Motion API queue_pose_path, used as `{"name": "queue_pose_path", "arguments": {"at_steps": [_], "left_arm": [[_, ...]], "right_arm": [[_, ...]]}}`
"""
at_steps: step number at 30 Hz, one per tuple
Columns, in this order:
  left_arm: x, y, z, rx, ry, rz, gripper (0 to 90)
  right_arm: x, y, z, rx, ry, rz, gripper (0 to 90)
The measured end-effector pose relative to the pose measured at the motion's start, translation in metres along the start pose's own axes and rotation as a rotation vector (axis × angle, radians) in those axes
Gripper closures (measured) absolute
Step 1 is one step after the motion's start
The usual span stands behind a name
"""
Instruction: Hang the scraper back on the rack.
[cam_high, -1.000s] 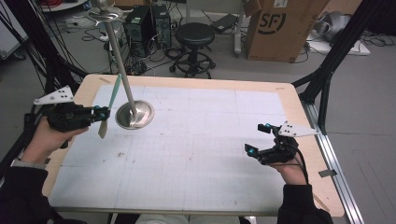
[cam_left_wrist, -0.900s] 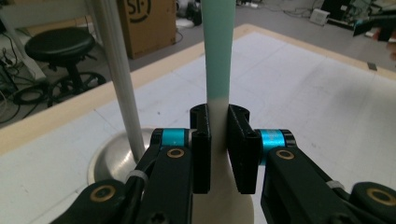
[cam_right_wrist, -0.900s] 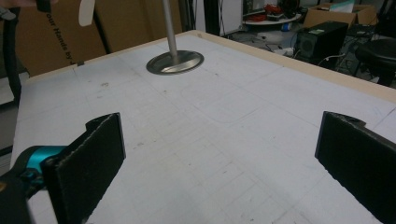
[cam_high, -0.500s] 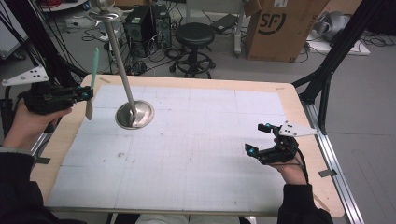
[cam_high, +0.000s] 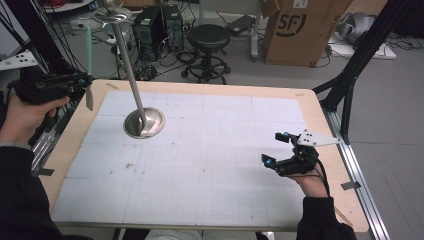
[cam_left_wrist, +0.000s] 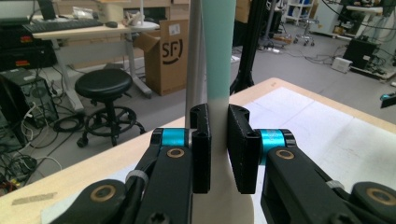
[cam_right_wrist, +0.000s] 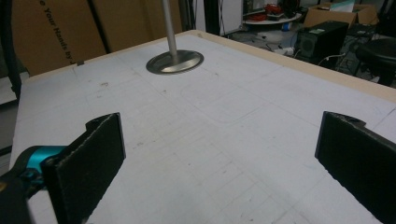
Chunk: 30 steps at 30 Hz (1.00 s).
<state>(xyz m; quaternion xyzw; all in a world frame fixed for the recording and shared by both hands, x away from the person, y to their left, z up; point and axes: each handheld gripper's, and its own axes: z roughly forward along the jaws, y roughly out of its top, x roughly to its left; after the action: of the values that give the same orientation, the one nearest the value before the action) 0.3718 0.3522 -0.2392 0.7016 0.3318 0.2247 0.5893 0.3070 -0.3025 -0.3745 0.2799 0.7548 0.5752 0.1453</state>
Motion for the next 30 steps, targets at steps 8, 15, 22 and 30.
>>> {"name": "queue_pose_path", "arguments": {"at_steps": [8, 15, 22, 30], "left_arm": [[0.011, 0.004, -0.006, -0.021, 0.025, -0.019, 80.2], [0.015, 0.012, -0.005, -0.023, 0.030, -0.020, 80.2], [0.015, 0.015, 0.000, -0.009, 0.038, -0.011, 80.1], [0.014, 0.014, 0.004, 0.002, 0.030, -0.014, 80.1]], "right_arm": [[-0.001, 0.000, -0.001, -0.009, 0.001, -0.004, 0.7], [0.000, 0.000, 0.000, -0.002, 0.000, -0.001, 0.7], [0.000, 0.000, 0.001, 0.001, 0.004, -0.004, 0.7], [0.000, 0.000, -0.001, -0.004, 0.004, 0.001, 0.7]]}}
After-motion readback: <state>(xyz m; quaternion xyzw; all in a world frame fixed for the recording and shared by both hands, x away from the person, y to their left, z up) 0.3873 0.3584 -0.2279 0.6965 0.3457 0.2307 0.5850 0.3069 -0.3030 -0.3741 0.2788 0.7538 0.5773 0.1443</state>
